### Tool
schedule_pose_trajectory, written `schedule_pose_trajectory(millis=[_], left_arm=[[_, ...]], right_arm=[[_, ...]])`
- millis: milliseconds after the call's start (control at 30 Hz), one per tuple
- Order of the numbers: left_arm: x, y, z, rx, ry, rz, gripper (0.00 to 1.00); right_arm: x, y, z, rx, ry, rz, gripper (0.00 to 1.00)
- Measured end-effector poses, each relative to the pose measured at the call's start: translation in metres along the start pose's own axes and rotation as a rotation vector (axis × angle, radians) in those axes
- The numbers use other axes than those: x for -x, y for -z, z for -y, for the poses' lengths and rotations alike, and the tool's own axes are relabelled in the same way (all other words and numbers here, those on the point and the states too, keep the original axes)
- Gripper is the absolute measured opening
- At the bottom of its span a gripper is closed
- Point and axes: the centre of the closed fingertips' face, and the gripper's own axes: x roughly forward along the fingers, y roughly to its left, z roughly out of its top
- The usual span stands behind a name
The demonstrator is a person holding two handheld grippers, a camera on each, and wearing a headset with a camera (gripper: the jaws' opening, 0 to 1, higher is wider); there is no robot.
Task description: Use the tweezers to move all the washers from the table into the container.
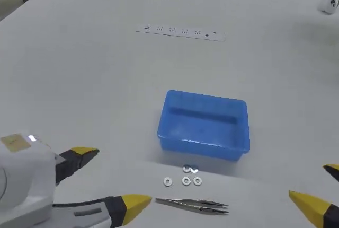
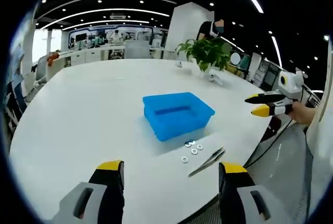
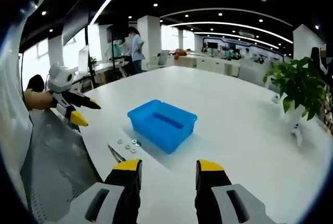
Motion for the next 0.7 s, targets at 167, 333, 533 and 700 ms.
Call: schedule_pose_trajectory(millis=[167,333,533,700], left_arm=[[-0.019,0.008,0.008,-0.073,0.118,-0.104,0.55],[-0.036,0.018,0.027,-0.177,0.266,-0.202,0.29],[-0.057,0.037,0.032,-0.325,0.321,-0.322,0.22],[-0.063,0.047,0.033,-0.433,0.344,-0.387,0.12]], right_arm=[[-0.026,0.000,-0.023,0.030,-0.138,-0.042,0.30],[-0.041,0.004,-0.051,0.083,-0.275,-0.086,0.15],[-0.048,0.021,-0.069,0.124,-0.335,-0.140,0.08],[-0.048,0.029,-0.074,0.157,-0.346,-0.172,0.09]])
